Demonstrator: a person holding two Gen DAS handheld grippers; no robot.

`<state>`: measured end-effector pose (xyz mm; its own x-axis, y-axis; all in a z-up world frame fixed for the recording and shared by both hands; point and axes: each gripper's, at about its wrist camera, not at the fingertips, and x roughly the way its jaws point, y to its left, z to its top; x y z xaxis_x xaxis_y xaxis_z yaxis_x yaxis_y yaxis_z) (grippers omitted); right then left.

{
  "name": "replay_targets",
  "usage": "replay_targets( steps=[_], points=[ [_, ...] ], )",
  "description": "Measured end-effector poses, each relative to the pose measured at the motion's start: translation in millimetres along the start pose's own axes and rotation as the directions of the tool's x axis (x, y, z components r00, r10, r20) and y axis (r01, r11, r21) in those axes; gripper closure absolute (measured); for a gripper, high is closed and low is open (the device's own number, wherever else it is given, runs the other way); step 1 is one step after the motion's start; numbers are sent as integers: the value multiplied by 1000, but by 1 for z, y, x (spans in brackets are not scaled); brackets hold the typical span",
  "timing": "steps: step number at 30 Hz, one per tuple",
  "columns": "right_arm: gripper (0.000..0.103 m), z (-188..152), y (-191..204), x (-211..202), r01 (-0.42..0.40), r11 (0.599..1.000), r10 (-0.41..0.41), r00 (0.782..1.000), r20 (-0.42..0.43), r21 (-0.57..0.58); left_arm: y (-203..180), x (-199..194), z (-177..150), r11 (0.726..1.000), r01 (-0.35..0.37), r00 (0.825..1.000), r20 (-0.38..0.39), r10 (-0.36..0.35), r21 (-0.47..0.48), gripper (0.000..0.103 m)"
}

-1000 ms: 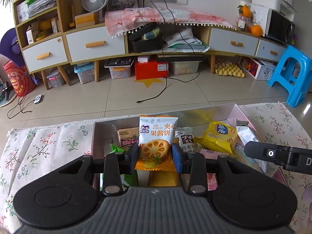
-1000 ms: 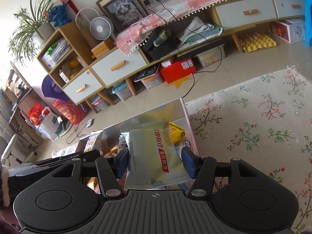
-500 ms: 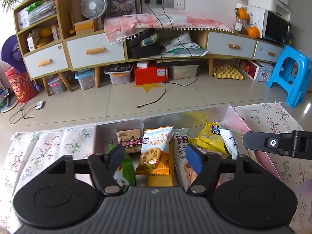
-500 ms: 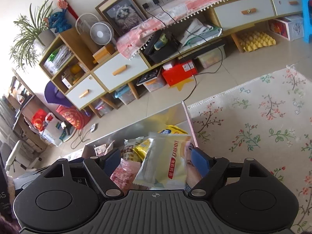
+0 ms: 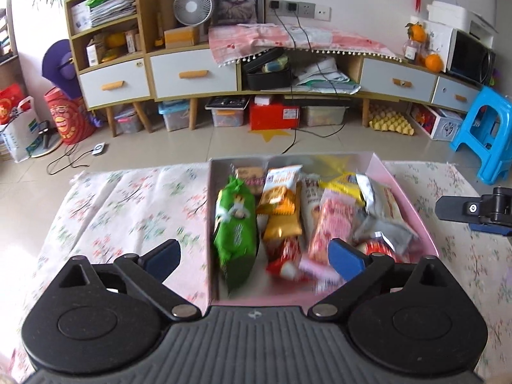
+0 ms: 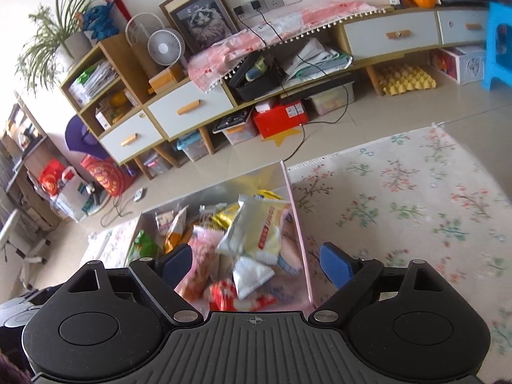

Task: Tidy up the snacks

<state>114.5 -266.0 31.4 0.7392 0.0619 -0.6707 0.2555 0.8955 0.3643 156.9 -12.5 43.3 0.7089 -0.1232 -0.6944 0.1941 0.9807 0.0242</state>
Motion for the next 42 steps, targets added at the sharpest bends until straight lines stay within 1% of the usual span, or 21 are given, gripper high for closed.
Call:
replay_targets(
  steps=[2,7,9,11,14,17,21,25,29,32,34,38,42],
  points=[
    [11,-7,4,-12,7,1000,-7,1000,-2,-21,0,-10,-7,1000,-8,1000,-3,8,-13,1],
    [11,-28,10,-35,22,999,-23,999,-32,-36,-1,-32,-24,999,-16,1000,-22,15,-51,1],
    [10,-39,13,-44,30,998,-32,999,-43,-53,-2,-39,-31,998,-29,999,-29,28,-49,1],
    [6,-48,15,-52,40,996,-44,998,-47,-77,-5,-44,-36,998,-44,998,-38,43,-42,1],
    [6,-59,20,-61,69,991,-77,995,-58,-118,-8,-51,-45,997,-70,997,-46,68,-37,1],
    [6,-68,24,-68,89,987,-100,992,-76,-136,-9,-55,-51,995,-82,995,-63,79,-55,1],
    [6,-80,28,-77,103,981,-113,992,-54,-163,-11,-62,-61,994,-88,994,-64,84,-67,0],
    [5,-94,31,-82,132,966,-144,989,-37,-222,-15,-66,-76,991,-116,991,-70,111,-72,0],
    [5,-104,27,-77,131,968,-154,984,-93,-212,-20,-63,-87,990,-130,985,-121,122,-60,0],
    [5,-109,28,-75,141,965,-168,980,-106,-222,-22,-62,-94,992,-111,983,-154,100,-65,0],
    [5,-113,31,-75,145,961,-172,980,-102,-235,-23,-64,-97,991,-108,983,-160,94,-82,0],
    [5,-114,32,-76,148,959,-174,981,-91,-242,-23,-66,-99,988,-133,980,-160,119,-81,0],
    [5,-114,32,-78,143,959,-168,982,-85,-244,-23,-66,-99,986,-140,979,-161,125,-87,0]
  ],
)
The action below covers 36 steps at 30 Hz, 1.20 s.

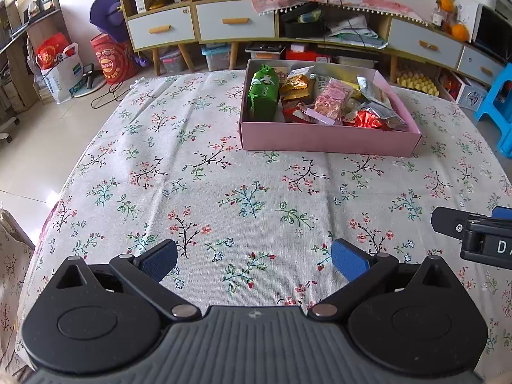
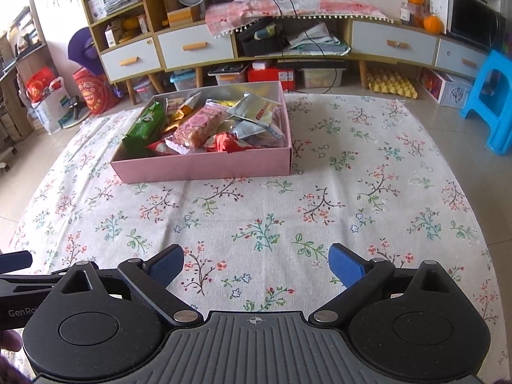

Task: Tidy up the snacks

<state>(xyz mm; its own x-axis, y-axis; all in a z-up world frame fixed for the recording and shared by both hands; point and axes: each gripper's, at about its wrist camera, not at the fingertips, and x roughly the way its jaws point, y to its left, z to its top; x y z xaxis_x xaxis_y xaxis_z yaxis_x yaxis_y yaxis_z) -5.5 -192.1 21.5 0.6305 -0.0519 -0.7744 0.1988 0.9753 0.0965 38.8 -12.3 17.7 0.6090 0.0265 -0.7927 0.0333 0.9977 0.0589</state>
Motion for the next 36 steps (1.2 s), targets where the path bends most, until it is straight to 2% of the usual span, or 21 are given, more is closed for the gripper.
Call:
replay_targets(
  steps=[36],
  points=[
    [4,0,2,0,16,1000,-16,1000,5,-10,-7,-5,-2,999,-20,1000,2,20,28,0]
  ],
)
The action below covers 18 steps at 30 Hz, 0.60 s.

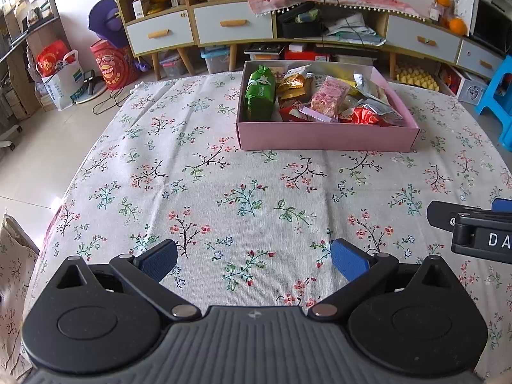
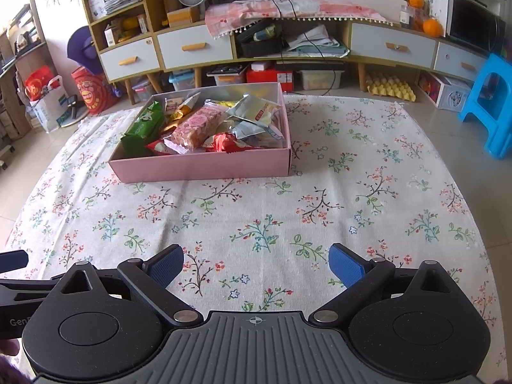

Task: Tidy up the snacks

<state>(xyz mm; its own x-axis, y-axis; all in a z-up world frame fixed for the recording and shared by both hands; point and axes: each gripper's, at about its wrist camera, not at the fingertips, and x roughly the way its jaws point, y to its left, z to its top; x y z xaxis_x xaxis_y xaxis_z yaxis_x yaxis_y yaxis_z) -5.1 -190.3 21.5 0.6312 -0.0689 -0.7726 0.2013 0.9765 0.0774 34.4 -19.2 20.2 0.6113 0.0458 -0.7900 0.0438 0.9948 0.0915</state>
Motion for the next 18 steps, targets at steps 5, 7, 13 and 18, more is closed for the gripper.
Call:
replay_targets(
  steps=[5,7,13,18],
  points=[
    [4,0,0,0,1,1000,-1,1000,-2,1,0,0,0,1000,-1,1000,1,1,-1,0],
    [4,-1,1,1,-1,1000,1,1000,-3,2,0,0,0,1000,-1,1000,1,1,0,0],
    [4,-1,1,1,0,1000,0,1000,-4,2,1,0,1,1000,5,1000,0,-5,-3,0],
    [4,0,0,1,0,1000,0,1000,-3,2,1,0,1,1000,7,1000,-4,-7,-1,0]
  ],
)
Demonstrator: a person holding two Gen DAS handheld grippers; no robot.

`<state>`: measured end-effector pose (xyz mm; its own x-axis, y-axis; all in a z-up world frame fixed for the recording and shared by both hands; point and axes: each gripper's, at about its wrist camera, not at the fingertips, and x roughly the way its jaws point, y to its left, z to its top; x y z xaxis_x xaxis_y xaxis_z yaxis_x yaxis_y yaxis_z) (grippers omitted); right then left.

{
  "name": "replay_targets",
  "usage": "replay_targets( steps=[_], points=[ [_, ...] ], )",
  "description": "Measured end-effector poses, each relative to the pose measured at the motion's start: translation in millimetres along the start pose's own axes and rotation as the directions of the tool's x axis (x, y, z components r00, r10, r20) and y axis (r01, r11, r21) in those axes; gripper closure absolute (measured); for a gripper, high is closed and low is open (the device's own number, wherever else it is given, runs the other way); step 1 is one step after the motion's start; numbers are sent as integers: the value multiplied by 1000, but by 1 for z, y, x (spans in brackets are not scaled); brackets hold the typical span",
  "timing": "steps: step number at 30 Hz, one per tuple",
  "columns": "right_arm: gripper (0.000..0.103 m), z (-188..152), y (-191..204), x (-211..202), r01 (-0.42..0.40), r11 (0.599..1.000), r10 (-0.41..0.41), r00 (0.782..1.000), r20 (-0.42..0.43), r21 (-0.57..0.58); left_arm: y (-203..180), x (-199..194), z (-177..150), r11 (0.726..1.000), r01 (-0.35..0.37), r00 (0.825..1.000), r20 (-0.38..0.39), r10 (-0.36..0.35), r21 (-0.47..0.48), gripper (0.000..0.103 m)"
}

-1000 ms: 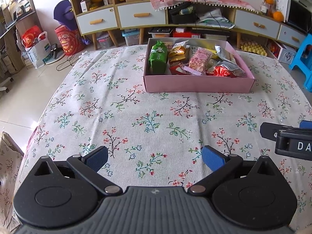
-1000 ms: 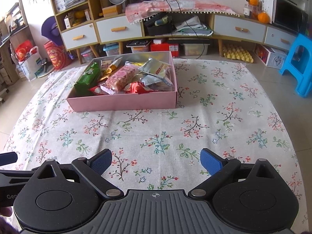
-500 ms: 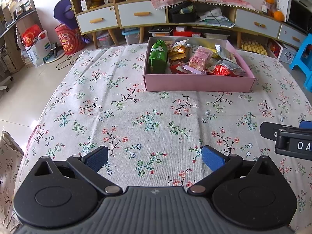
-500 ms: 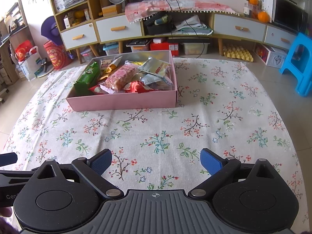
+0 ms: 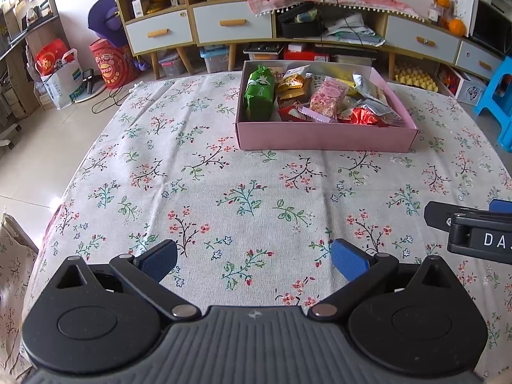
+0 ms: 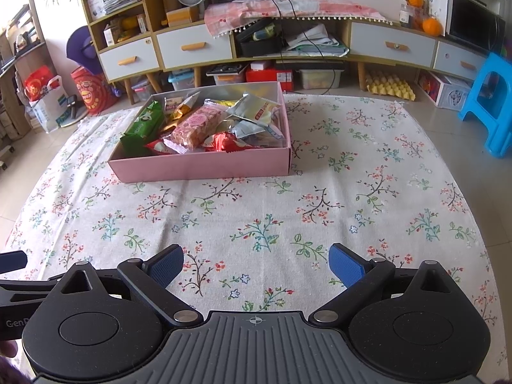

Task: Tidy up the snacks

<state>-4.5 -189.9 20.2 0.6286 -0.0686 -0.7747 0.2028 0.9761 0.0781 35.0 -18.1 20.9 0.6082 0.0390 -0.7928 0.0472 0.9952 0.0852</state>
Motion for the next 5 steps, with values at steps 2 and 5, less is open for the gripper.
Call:
replay_targets(
  steps=[2,5],
  points=[
    [4,0,0,0,0,1000,0,1000,0,0,0,1,0,1000,1,1000,-3,-1,1,0],
    [4,0,0,0,0,1000,0,1000,0,0,1,1,1,1000,5,1000,-4,-5,5,0]
  ],
)
